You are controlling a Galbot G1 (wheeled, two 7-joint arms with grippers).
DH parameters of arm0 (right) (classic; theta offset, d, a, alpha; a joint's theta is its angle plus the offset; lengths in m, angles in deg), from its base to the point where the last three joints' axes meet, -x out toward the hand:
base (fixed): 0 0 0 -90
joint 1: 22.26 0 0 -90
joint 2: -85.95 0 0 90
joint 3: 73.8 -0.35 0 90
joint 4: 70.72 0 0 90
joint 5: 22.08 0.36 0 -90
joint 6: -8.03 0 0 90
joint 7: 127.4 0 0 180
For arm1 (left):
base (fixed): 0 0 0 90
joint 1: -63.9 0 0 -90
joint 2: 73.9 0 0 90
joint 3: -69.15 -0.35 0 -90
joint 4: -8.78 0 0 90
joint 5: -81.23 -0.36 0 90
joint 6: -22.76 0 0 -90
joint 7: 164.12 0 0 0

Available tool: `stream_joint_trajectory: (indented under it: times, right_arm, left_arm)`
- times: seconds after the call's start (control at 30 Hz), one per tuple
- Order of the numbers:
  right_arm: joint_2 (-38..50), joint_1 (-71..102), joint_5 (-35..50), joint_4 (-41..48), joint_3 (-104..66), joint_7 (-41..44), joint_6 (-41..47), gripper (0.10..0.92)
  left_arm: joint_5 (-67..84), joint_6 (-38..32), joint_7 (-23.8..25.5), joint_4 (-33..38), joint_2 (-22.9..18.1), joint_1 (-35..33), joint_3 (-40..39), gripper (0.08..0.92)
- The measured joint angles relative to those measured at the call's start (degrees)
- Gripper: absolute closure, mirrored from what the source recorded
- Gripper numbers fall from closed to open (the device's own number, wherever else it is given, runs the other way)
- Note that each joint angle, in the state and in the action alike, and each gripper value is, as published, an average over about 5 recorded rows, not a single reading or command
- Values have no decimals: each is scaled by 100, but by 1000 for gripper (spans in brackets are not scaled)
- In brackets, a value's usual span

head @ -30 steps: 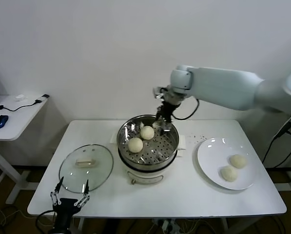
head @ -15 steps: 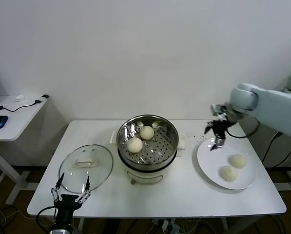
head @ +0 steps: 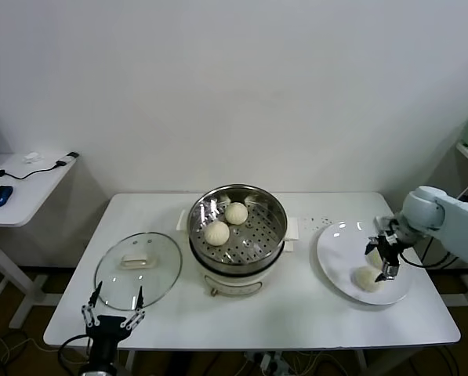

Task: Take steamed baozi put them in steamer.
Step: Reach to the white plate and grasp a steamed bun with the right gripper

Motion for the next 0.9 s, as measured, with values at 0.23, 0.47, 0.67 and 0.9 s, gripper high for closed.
stream_joint_trajectory:
  times: [0.23,0.47,0.67,0.9]
  right_arm:
    - [-185,366,-204,250,-322,-86,-52,203]
    - [-312,551,-308,361,-439,-50,-54,214]
    - [-349,586,-342,439,-483,29,-75,326]
    - [-389,559,-361,501,-483,110,-102,429]
  left_arm:
    - [-33,-9,-3,-24,-6,-15,3,177]
    - [-45,-13,-7,-11,-30,-37,3,177]
    - [-47,-23,-8,7,-32,-59,21,177]
    - [-47,-32,-9,25,-30,-74,27,177]
